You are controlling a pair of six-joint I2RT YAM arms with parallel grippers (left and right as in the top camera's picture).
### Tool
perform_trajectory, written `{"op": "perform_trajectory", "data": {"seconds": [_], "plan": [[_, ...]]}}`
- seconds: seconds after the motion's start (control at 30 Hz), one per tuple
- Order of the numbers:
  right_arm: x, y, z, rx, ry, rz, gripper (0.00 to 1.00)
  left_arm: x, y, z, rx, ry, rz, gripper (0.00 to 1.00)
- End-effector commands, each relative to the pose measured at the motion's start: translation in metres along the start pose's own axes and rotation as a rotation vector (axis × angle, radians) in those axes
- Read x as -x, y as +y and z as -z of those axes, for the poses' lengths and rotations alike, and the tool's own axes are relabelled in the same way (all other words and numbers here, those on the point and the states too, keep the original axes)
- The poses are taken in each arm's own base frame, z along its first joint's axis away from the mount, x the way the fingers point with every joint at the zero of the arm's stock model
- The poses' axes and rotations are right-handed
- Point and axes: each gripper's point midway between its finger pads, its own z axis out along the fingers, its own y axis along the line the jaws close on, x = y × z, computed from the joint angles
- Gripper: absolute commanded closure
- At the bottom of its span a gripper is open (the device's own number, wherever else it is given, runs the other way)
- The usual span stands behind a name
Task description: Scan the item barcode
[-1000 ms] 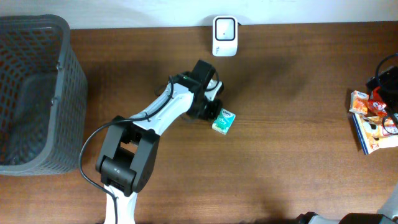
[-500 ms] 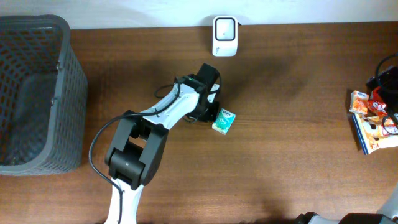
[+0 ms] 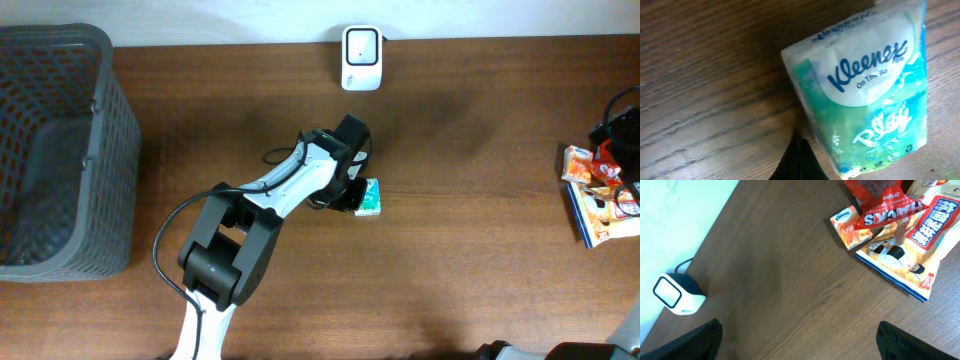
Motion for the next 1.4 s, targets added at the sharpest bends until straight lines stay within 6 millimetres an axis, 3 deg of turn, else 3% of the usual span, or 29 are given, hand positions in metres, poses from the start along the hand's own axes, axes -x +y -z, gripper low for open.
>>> {"op": "perform_trajectory", "data": {"seconds": [0.0, 0.1, 0.2, 0.63, 0.77, 0.9, 0.97, 1.1, 1.17, 1.37], "plan": [[0.001, 0.0, 0.0, 0.001, -0.002, -0.005, 0.02, 0.01, 0.019, 0.008, 0.112, -0.03, 0.014, 1.0], [0.001, 0.0, 0.0, 0.001, -0.002, -0.005, 0.02, 0.026, 0.016, 0.04, 0.124, -0.075, 0.016, 1.0], [0.001, 0.0, 0.0, 0.001, -0.002, -0.005, 0.02, 0.046, 0.003, 0.058, 0.102, -0.144, 0.0, 1.0], [0.001, 0.0, 0.0, 0.001, -0.002, -0.005, 0.02, 0.027, -0.01, 0.023, 0.036, -0.1, 0.02, 1.0], [0.001, 0.0, 0.0, 0.001, -0.002, -0.005, 0.02, 0.034, -0.021, 0.023, -0.02, -0.126, -0.008, 1.0], [0.001, 0.0, 0.0, 0.001, -0.002, -0.005, 0.02, 0.038, 0.003, 0.029, 0.087, -0.151, 0.015, 1.0], [0.001, 0.0, 0.0, 0.001, -0.002, -0.005, 0.02, 0.038, 0.013, 0.042, 0.134, -0.163, 0.026, 1.0], [0.001, 0.0, 0.0, 0.001, -0.002, -0.005, 0.02, 0.041, 0.005, 0.061, 0.111, -0.201, 0.02, 1.0], [0.001, 0.0, 0.0, 0.001, -0.002, -0.005, 0.01, 0.037, -0.01, 0.057, 0.046, -0.184, 0.025, 1.0], [0.001, 0.0, 0.0, 0.001, -0.002, -0.005, 0.02, 0.031, -0.021, 0.036, 0.034, -0.172, 0.032, 1.0]]}}
